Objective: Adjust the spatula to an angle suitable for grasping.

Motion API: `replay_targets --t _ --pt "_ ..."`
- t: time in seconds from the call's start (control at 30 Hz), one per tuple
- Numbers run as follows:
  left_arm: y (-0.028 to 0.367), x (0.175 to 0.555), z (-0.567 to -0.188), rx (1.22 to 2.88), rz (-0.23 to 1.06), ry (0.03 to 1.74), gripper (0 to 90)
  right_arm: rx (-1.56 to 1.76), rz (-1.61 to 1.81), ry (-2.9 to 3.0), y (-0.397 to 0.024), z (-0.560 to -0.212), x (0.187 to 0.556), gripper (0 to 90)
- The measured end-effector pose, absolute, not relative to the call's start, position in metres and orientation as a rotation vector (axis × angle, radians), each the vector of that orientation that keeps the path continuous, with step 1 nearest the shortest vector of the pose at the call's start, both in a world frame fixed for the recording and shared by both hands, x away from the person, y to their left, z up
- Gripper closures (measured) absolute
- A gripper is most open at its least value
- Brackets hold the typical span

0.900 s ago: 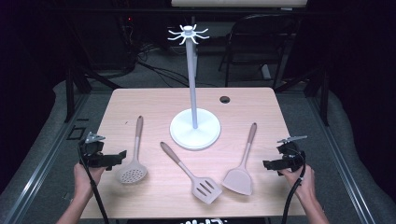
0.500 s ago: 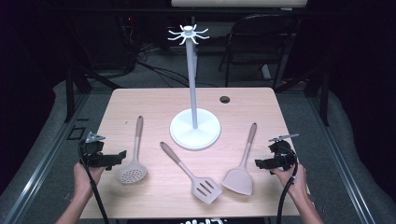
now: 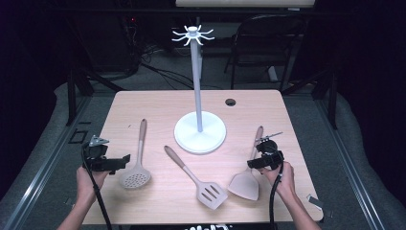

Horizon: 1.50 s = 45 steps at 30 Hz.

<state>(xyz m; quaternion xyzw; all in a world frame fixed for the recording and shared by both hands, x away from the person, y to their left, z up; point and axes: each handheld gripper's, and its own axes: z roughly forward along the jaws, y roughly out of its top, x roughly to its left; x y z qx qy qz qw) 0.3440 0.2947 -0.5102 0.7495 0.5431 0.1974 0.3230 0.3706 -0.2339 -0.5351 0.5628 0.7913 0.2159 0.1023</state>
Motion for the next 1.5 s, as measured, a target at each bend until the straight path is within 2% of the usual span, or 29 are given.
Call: replay_targets --t 0.07,0.1,0.3,0.37,1.5 --pt "0.293 0.344 -0.510 1.970 0.519 1.424 0.9 1.659 0.601 2.348 -0.233 -0.536 0.372 40.3" --pt "0.293 0.344 -0.510 1.972 0.522 1.419 0.9 1.677 0.595 2.354 -0.230 -0.538 0.375 44.2" --pt "0.292 0.344 -0.510 1.980 0.519 1.417 1.1 1.706 0.571 2.364 -0.225 -0.540 0.379 46.6" --pt "0.292 0.344 -0.510 1.979 0.520 1.420 1.2 1.715 0.547 2.359 -0.221 -0.543 0.381 50.0" --pt "0.296 0.344 -0.512 1.974 0.483 1.418 0.6 1.595 0.407 2.422 -0.226 -0.537 0.383 65.0"
